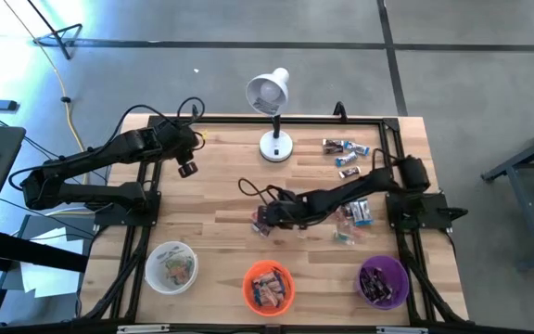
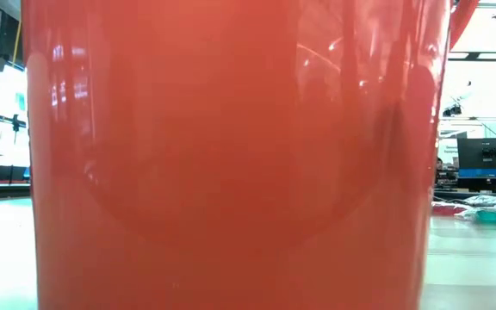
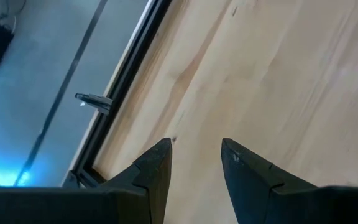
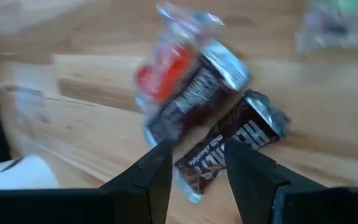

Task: Organize candy in baskets
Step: Put the brown chocolate bar into the purple bucket

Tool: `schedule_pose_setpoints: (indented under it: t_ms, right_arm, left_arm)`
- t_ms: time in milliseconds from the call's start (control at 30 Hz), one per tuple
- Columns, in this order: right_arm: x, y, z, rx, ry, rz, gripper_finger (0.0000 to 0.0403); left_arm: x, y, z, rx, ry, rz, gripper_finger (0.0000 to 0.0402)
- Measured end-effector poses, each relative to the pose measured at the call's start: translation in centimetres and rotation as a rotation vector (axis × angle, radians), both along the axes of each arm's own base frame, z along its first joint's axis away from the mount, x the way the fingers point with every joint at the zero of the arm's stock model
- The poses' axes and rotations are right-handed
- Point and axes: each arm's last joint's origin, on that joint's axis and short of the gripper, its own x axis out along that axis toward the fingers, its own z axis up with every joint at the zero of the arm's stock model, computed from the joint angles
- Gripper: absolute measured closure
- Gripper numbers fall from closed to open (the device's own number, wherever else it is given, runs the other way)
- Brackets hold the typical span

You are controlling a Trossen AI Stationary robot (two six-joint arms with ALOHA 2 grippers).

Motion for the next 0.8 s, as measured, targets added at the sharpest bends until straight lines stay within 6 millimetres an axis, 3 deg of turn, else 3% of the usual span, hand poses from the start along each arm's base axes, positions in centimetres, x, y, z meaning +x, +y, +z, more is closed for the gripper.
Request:
schedule_pose_setpoints:
  t_ms: [267,500,800]
  right_arm:
    - [-0.4,1.0,-0.4,0.062,0.041,-0.021,0.0263]
    - [-1.7,1.0,-0.8,0.074,0.209,0.018,0.0263]
    - [-0.9,0.0,0.2,0.050,0.171,0.066,0.0263]
  left_arm:
    - [0.0,0.0,0.0,0.022,0.041,-0.059,0.0273]
    - [-0.3,0.7,0.1,0.031,0.048,-0.036,0.0273]
    - [-1.2,1.8,0.0,0.028,0.052,0.043,0.0273]
